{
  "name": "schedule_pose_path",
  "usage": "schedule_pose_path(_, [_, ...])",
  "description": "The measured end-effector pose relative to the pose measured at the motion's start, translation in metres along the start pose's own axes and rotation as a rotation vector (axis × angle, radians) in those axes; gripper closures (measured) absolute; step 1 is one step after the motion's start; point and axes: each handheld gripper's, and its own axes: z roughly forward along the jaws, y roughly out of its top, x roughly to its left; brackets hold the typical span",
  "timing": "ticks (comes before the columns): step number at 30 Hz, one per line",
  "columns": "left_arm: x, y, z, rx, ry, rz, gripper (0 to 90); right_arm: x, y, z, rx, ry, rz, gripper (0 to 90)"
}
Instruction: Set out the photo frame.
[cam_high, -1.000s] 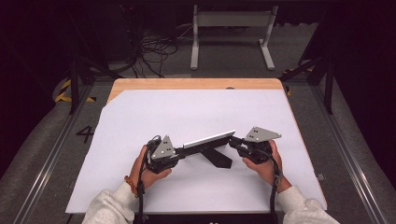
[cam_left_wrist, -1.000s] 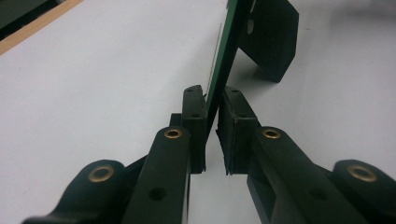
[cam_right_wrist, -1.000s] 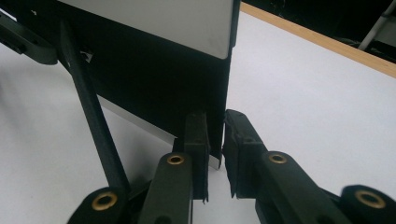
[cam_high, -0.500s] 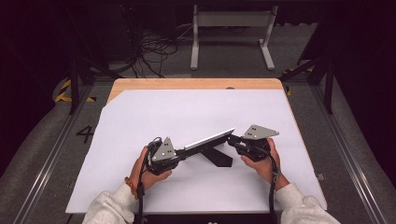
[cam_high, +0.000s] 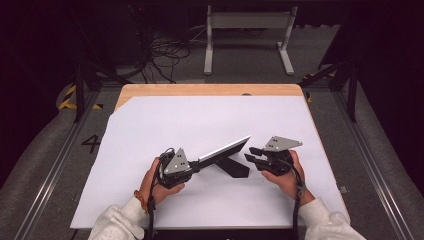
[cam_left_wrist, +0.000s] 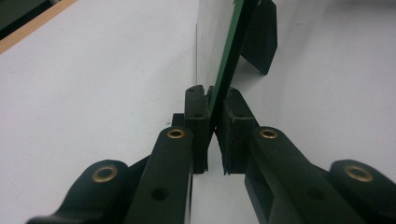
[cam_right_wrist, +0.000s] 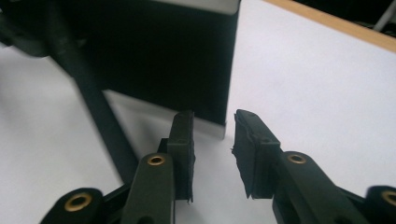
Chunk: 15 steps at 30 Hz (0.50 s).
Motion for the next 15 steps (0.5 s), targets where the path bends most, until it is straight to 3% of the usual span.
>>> schedule_pose_path(7, [-0.001, 0.0, 0.001, 0.01, 0.01, 0.004, 83.1, 0.009, -0.017, -0.016, 0.033, 0.091, 0.014, 64.0])
schedule_pose_path(12, [-0.001, -0.002, 0.001, 0.014, 0.003, 0.003, 81.3, 0.019, -0.021, -0.016, 0.054, 0.104, -0.004, 59.9])
schedule_pose_path(15, [-0.002, -0.005, -0.002, 0.023, 0.007, 0.005, 79.8, 0.017, -0.024, -0.011, 0.065, 0.102, 0.018, 57.9])
